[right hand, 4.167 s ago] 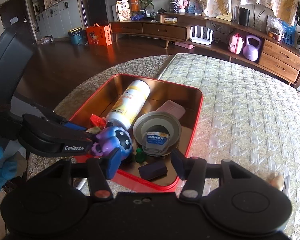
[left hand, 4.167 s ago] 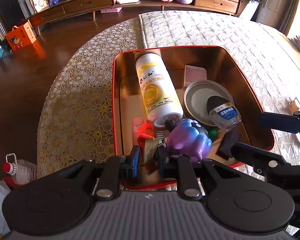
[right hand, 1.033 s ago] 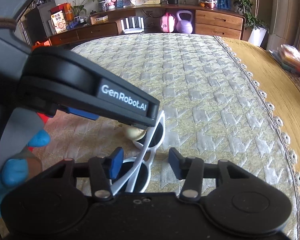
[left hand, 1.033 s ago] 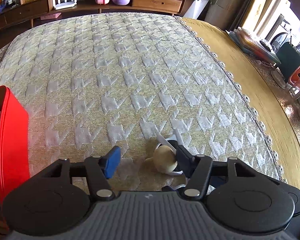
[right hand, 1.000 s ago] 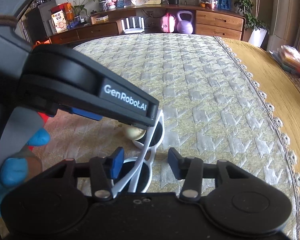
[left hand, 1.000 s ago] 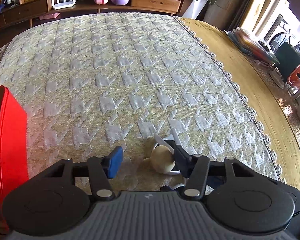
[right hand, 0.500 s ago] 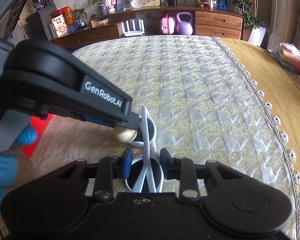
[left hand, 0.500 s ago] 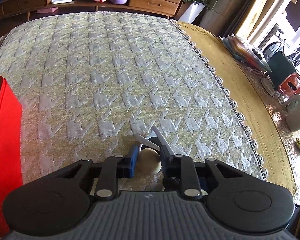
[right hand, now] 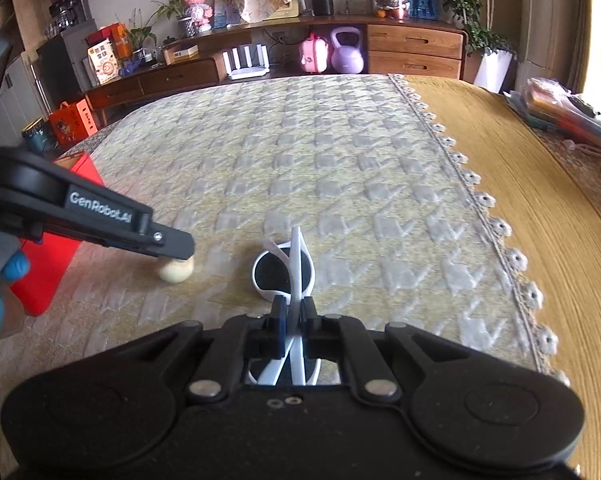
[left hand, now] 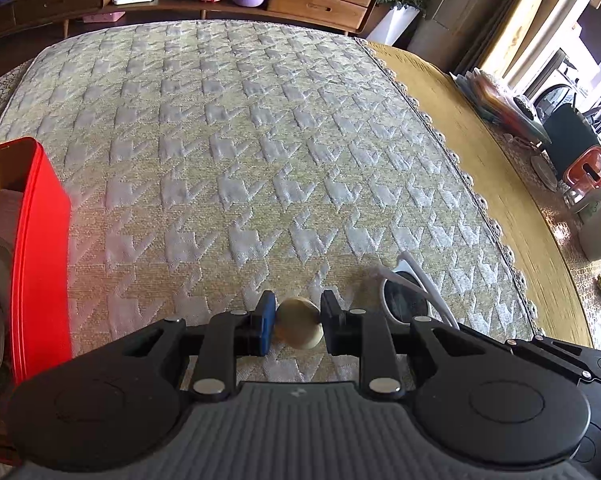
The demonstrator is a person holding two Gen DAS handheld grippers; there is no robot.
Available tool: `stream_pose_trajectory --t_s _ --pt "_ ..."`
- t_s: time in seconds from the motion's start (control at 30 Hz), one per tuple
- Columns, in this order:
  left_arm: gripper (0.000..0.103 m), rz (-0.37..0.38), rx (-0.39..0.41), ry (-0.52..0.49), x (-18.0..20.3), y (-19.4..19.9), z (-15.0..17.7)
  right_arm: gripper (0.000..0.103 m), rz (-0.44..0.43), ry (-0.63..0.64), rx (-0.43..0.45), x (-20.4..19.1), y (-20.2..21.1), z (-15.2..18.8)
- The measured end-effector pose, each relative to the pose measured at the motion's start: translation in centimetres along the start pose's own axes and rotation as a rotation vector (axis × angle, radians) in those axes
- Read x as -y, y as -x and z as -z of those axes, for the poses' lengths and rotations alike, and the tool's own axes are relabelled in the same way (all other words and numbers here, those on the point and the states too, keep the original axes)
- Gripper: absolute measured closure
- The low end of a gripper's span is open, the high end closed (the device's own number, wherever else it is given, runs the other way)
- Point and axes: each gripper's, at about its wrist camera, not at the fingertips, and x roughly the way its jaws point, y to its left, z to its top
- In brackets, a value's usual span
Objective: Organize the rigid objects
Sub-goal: 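Carry beige ball with left tool to red box while right tool carries sunglasses there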
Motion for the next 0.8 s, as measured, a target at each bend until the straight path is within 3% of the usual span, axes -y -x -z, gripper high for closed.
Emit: stream_pose_trajectory --t_s 0.37,0.8 --pt "0.079 0.012 0.016 0.029 -1.0 3.8 0.8 0.097 -0.04 -0.009 0.034 -0.9 2.4 -0.4" --pt "0.079 -0.006 0.066 0.03 -3.7 10.3 2.1 0.097 -0.108 0.058 0.071 -6.3 6.1 -1.9"
